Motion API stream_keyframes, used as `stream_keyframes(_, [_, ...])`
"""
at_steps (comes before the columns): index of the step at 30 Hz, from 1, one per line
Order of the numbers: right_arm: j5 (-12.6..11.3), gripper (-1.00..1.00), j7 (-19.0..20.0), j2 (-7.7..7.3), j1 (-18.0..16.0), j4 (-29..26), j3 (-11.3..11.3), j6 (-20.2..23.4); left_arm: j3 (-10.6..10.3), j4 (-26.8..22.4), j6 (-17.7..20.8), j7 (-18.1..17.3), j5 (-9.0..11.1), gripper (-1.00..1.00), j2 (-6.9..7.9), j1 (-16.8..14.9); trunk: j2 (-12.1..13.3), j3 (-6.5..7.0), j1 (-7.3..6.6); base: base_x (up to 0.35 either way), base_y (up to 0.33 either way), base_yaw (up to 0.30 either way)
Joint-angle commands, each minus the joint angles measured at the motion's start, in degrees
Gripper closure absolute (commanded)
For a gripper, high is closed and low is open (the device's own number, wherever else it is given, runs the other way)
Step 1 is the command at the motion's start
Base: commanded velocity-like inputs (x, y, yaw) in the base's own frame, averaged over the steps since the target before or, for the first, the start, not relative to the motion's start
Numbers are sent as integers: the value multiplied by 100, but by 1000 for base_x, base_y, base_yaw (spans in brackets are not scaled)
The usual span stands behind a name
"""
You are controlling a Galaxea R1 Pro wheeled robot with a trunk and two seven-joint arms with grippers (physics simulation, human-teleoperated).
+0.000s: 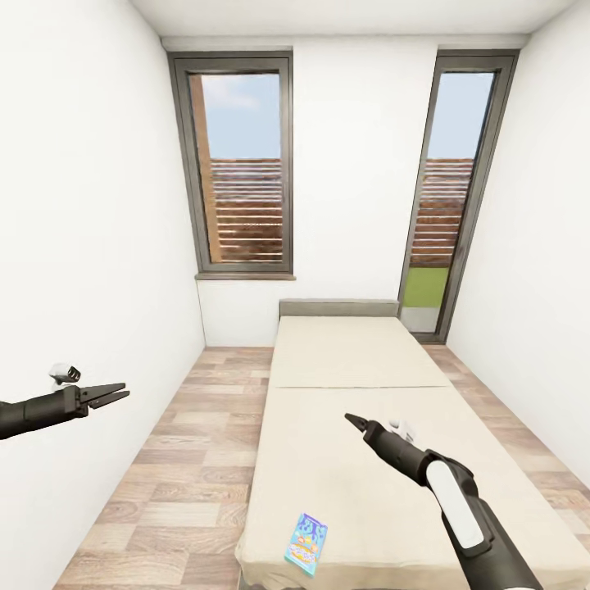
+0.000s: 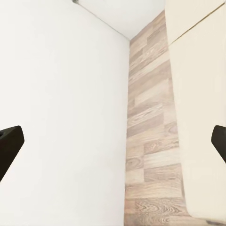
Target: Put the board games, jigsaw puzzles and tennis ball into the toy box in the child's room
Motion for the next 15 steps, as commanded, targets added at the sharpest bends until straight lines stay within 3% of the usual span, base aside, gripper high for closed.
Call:
stream_keyframes(1, [0,-100,6,2,-4,19,-18,35,-2,1,60,-17,5,-100,1,-1,-4,-3,2,0,0,0])
stream_keyframes(7, [-10,-100,-193,-29,-243,731,-16,70,-2,1,60,-17,5,-100,0,-1,-4,-3,2,0,0,0])
stream_keyframes(12, [-6,-100,-319,-70,-1021,2464,-14,66,-2,1,60,-17,5,-100,-1,-1,-4,-3,2,0,0,0])
stream_keyframes(15, [3,-100,-329,-74,-1319,3112,-12,63,-2,1,60,-17,5,-100,-7,-1,-4,-3,2,0,0,0])
